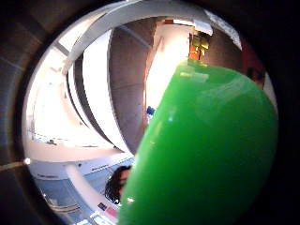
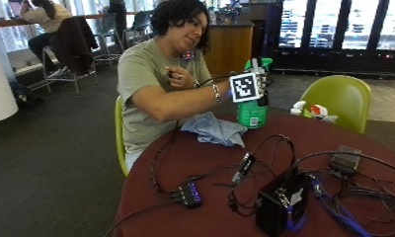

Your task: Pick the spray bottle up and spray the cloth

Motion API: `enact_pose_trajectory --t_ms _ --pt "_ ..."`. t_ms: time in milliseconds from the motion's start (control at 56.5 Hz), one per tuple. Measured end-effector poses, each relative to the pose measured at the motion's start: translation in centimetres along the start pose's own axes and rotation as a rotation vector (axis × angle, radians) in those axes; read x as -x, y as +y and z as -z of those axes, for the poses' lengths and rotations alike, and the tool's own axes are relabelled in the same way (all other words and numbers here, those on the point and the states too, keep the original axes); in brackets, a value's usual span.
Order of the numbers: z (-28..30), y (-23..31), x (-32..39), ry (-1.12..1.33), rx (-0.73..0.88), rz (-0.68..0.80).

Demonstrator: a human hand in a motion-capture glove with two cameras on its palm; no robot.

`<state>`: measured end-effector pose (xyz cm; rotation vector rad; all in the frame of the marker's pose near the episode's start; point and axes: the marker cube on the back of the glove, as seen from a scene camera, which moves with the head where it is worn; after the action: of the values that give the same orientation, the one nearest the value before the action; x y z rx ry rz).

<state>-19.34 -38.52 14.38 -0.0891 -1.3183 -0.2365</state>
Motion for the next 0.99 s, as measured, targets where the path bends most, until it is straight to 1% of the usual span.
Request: enact_pose_trajectory --t_ms 18,35,106,142,212,283,354,389,549,637,673,761,832,903,974,991 --pt "-0.4 0.4 -0.6 0.019 0.059 0.000" --pt "-0.7 0.3 -1.1 0.030 0.080 0.002" --pt "-1.7 -3.1 -1.4 -0.007 -0.084 0.019" --pt "-2.1 -4.0 -1.5 -0.005 -0.113 0.029" --pt "-2.8 -5.1 -1.9 0.040 -0.136 0.050" --pt "-3.1 -5.1 -2.3 0.065 -0.072 0.061" --pt "-3.1 -7.6 -2.8 0.082 -0.183 0.064" --pt "-3.1 -8.5 -2.9 0.084 -0.212 0.061" --pt "-3.5 -9.8 -3.8 0.119 -0.235 0.055" --pt "-3.3 -10.1 -3.8 0.093 -0.252 0.046" --pt "-3.3 -9.8 -4.1 0.093 -0.232 0.034" --pt "-3.0 -7.3 -5.4 0.135 -0.091 -0.010" --pt "-2.2 -6.1 -6.5 0.230 -0.093 -0.008" --pt "-1.2 -3.5 -6.1 0.243 -0.107 -0.009" --pt "0.1 0.4 -5.1 0.190 -0.009 -0.038" --pt "0.4 0.9 -5.3 0.202 -0.009 -0.046"
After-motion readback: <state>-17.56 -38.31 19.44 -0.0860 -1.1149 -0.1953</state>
